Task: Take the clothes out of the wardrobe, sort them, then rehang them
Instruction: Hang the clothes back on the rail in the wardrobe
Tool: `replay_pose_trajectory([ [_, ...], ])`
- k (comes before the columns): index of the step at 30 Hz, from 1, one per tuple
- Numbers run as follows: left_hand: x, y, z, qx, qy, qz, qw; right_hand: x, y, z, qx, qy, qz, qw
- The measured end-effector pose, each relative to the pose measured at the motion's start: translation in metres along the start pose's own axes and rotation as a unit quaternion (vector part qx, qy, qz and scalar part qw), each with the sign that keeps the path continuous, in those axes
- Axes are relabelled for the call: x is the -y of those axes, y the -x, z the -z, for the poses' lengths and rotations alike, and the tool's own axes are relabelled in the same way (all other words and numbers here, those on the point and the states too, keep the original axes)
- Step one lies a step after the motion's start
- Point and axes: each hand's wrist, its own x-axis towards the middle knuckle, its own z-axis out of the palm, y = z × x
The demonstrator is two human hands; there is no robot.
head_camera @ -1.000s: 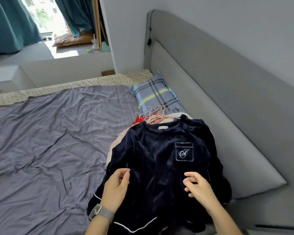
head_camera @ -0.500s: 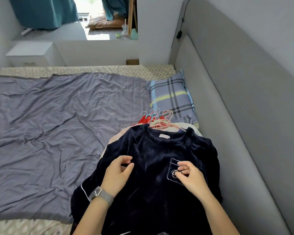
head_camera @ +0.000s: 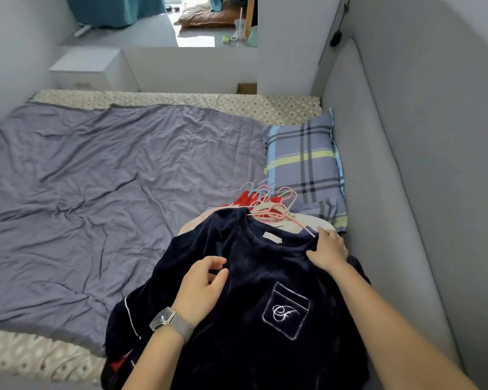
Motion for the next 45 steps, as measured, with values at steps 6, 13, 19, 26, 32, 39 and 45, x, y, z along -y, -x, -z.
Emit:
replay_pose_trajectory([
  [6, 0.003, -0.005, -0.007, -0.014, -0.004, 0.017, 1.000, 0.006, 0.008, -0.027, -0.007, -0.080, 0.014, 0.997],
  [13, 0.003, -0.011, -0.008, -0.037, -0.075, -0.068, 0.994, 0.006, 0.074, -0.011, 0.023, -0.202, 0.146, 0.968],
  [19, 0.013, -0.023, 0.003, -0.095, -0.277, -0.122, 0.948, -0.017, 0.124, 0.044, 0.192, -0.249, 0.250, 0.916],
  [26, 0.019, -0.027, 0.021, -0.007, -0.262, -0.111, 0.958, -0.019, 0.111, 0.063, 0.190, -0.300, 0.238, 0.904],
  [32, 0.029, -0.016, 0.030, -0.005, -0.125, -0.068, 0.990, 0.006, 0.030, 0.044, 0.064, -0.170, 0.193, 0.964],
  [39, 0.030, -0.007, 0.033, -0.010, -0.148, -0.047, 0.988, 0.041, -0.034, -0.003, 0.085, 0.099, 0.019, 0.991],
  [45, 0.034, 0.004, 0.041, 0.009, -0.105, -0.040, 0.994, 0.050, -0.024, -0.004, 0.037, -0.116, 0.174, 0.977],
])
